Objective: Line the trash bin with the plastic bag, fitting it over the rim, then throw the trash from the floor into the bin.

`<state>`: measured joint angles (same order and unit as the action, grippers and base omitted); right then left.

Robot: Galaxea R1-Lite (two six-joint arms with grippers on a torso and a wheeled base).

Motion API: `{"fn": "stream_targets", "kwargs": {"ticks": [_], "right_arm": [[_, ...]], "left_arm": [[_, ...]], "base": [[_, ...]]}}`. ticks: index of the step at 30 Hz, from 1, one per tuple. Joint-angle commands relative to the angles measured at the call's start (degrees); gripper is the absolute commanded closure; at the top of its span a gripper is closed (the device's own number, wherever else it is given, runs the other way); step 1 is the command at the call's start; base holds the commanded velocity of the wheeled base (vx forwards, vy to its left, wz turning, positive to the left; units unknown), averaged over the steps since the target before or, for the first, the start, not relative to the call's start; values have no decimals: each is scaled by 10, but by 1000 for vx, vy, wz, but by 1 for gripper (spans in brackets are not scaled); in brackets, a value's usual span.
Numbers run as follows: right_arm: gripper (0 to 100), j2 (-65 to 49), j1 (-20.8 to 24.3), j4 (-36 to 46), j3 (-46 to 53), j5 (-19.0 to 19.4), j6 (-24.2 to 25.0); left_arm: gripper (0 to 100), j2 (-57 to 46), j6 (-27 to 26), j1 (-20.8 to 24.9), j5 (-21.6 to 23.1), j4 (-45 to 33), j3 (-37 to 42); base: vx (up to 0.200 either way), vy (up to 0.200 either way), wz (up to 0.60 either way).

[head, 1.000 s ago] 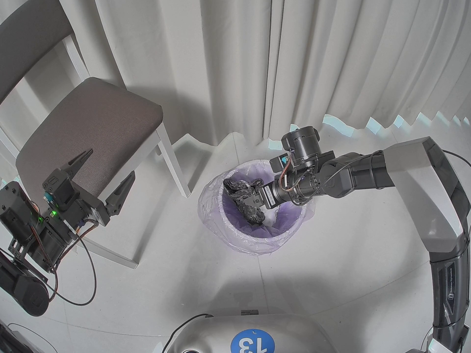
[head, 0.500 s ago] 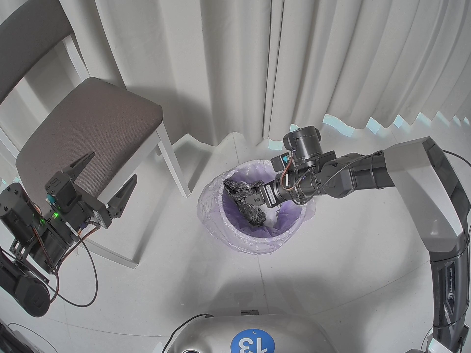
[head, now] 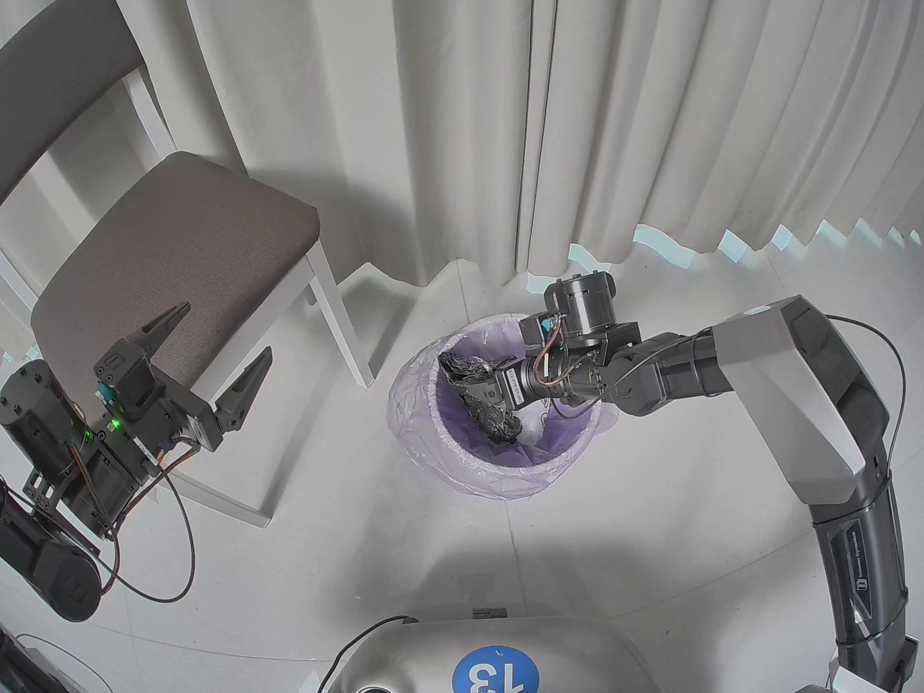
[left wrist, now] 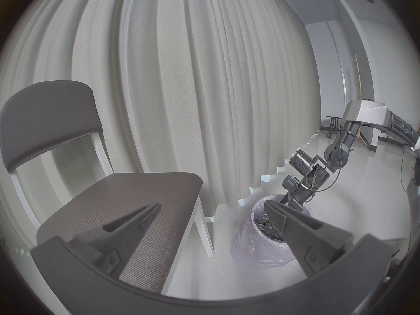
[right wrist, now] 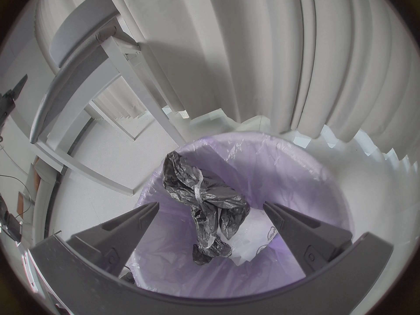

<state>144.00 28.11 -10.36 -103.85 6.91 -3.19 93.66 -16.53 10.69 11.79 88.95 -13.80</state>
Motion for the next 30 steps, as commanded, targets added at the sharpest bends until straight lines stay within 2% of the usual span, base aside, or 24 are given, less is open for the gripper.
{"fn": "stream_targets", "kwargs": {"ticks": [1, 2, 9, 14, 20, 30], "right_arm": [[0, 27, -3, -26, 9, 4, -1], [100, 29, -3, -31, 9, 6, -1], [100, 16, -13, -36, 33, 8, -1], [100, -66, -29, -42, 133, 11, -10], [100, -148, -26, -141, 237, 34, -11], [100, -187, -26, -160, 269, 35, -3]], "left_arm": [[0, 7, 0, 0, 0, 10, 0], [0, 7, 0, 0, 0, 10, 0], [0, 7, 0, 1, 0, 10, 1], [0, 7, 0, 6, 0, 10, 3], [0, 15, -1, 17, 0, 10, 2], [0, 13, -8, 20, 0, 10, 11]], "base": [[0, 0, 0], [0, 0, 0], [0, 0, 0], [0, 0, 0], [0, 0, 0], [0, 0, 0]]}}
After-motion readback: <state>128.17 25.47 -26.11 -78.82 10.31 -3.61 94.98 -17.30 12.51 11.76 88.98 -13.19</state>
